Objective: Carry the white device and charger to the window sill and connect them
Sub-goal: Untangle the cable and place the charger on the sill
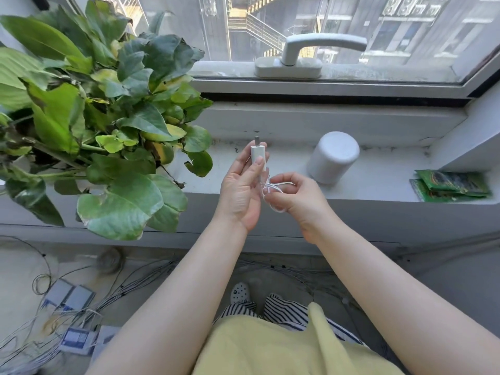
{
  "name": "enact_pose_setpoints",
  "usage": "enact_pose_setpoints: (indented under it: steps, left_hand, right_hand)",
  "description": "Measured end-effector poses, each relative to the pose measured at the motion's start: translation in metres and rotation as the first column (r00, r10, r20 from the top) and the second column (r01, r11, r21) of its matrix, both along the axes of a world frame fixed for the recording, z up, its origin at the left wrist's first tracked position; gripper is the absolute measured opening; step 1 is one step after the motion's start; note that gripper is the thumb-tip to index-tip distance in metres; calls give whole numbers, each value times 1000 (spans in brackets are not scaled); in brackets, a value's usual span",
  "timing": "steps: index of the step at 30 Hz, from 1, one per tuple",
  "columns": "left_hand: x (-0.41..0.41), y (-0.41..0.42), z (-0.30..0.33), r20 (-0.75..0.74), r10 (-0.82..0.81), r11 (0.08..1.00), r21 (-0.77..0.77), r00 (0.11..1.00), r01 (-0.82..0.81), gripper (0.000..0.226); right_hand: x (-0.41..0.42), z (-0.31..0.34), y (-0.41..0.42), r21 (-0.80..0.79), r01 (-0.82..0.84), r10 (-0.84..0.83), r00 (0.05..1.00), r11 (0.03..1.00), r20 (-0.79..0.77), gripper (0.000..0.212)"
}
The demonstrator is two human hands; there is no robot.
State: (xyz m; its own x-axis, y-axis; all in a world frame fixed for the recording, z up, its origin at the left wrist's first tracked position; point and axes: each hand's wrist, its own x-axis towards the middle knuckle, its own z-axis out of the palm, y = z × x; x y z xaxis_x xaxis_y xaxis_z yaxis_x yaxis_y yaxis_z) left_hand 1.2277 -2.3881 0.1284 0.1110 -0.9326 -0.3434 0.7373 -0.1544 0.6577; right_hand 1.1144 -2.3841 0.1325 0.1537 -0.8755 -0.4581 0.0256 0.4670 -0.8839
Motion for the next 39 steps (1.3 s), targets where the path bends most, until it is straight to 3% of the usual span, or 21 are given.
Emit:
enact_pose_setpoints:
  steps: [8, 16, 20, 24, 32, 34, 39]
  left_hand:
    - [2, 0, 7, 68, 36, 998, 58, 997, -40, 35]
    - [-2, -1, 12, 18, 67, 995, 74, 998, -68, 36]
    - [-1, -3, 16, -90, 79, 996, 47, 993, -75, 35]
    - [0, -4, 19, -128, 96, 995, 16, 987, -95, 31]
    - [7, -5, 21, -176, 78, 996, -30, 981, -85, 21]
    - [7, -5, 21, -133, 75, 996, -45, 988, -82, 26]
    - [0, -2, 16, 283, 67, 997, -43, 957, -57, 23]
  right_hand:
    - [-17, 10, -3, 118, -114, 98, 987, 986, 129, 23]
    - [-22, 15, -5, 269, -45, -48, 942, 962, 332, 23]
    - [-20, 13, 0, 237, 51, -129, 936, 970, 329, 21]
    - [-20, 8, 3, 254, 153, -231, 920, 955, 317, 32]
    - [-26, 12, 7, 257, 149, -231, 916, 955, 327, 7]
    - [-27, 13, 8, 277, 202, -295, 889, 939, 351, 7]
    - [-26, 16, 12, 336, 212, -342, 852, 918, 397, 10]
